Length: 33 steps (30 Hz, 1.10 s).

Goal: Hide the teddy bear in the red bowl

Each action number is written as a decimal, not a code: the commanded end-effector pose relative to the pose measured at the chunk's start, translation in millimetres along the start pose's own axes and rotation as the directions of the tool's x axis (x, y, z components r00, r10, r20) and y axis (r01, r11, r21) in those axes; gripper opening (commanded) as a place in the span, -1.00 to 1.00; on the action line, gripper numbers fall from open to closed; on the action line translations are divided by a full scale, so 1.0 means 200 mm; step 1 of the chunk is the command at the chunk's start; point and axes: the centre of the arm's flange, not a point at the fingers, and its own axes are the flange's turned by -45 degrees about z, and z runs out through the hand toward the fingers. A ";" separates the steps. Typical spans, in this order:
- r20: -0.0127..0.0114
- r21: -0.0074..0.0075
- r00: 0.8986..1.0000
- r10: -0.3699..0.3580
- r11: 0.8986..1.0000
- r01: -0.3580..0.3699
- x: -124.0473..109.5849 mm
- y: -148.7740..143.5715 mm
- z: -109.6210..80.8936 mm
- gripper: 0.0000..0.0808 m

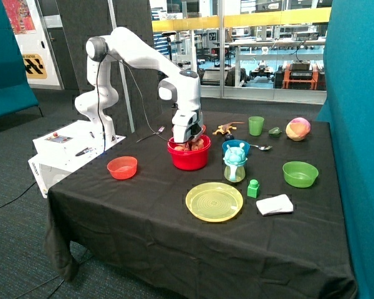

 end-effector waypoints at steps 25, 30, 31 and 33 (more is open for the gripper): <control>-0.012 -0.003 0.995 -0.095 0.995 0.095 -0.16 -0.07 -0.22 0.70; -0.012 -0.004 0.991 -0.135 0.991 0.135 -0.18 -0.13 -0.28 0.64; -0.012 -0.004 0.990 -0.140 0.990 0.140 -0.19 -0.15 -0.29 0.62; -0.011 -0.004 0.987 -0.161 0.987 0.161 -0.20 -0.20 -0.32 0.58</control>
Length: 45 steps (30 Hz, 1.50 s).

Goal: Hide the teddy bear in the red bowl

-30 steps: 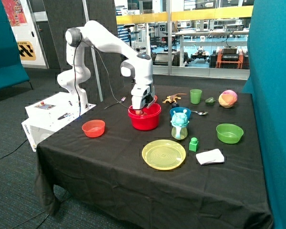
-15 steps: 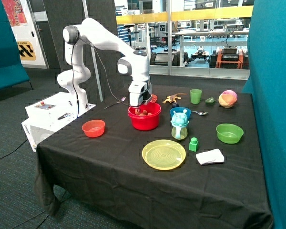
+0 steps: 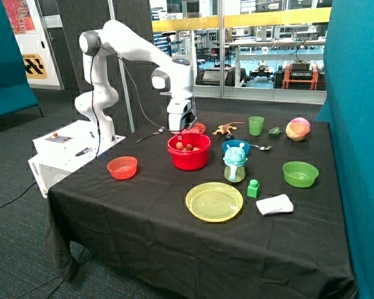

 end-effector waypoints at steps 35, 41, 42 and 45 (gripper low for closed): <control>0.004 -0.001 0.966 -0.259 0.966 0.259 -0.35 -0.88 0.02 0.57; 0.004 -0.002 0.974 -0.226 0.974 0.226 -0.37 -0.91 0.11 0.59; 0.004 -0.002 0.974 -0.225 0.974 0.225 -0.37 -0.91 0.12 0.60; 0.004 -0.002 0.974 -0.226 0.974 0.226 -0.37 -0.93 0.13 0.60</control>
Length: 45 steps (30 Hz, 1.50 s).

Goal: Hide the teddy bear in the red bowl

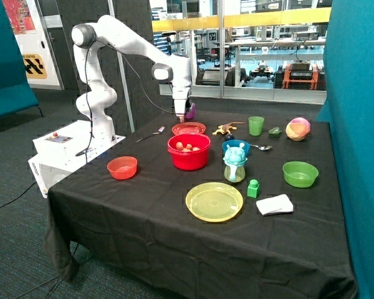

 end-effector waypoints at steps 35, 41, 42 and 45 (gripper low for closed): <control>-0.001 0.002 1.000 0.005 1.000 -0.005 0.08 -0.19 0.40 0.38; -0.001 0.002 1.000 0.017 1.000 -0.017 0.07 -0.14 0.43 0.33; -0.001 0.002 1.000 0.020 1.000 -0.020 0.06 -0.13 0.43 0.32; -0.001 0.002 1.000 0.028 1.000 -0.028 0.05 -0.11 0.45 0.28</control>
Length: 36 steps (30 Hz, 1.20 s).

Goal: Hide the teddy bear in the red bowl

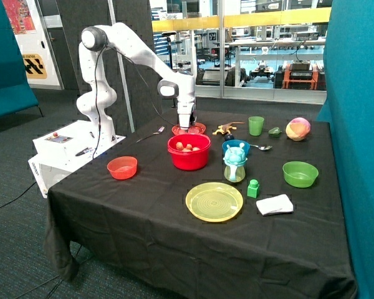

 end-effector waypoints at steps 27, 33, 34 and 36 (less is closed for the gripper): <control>0.000 -0.001 1.000 0.020 1.000 -0.020 0.04 0.02 0.15 -0.33; 0.000 -0.001 1.000 0.027 1.000 -0.027 0.03 0.03 0.16 -0.92; 0.000 -0.001 1.000 0.027 1.000 -0.027 0.02 0.03 0.16 -0.94; 0.000 -0.001 1.000 0.030 1.000 -0.030 0.02 0.03 0.16 -0.98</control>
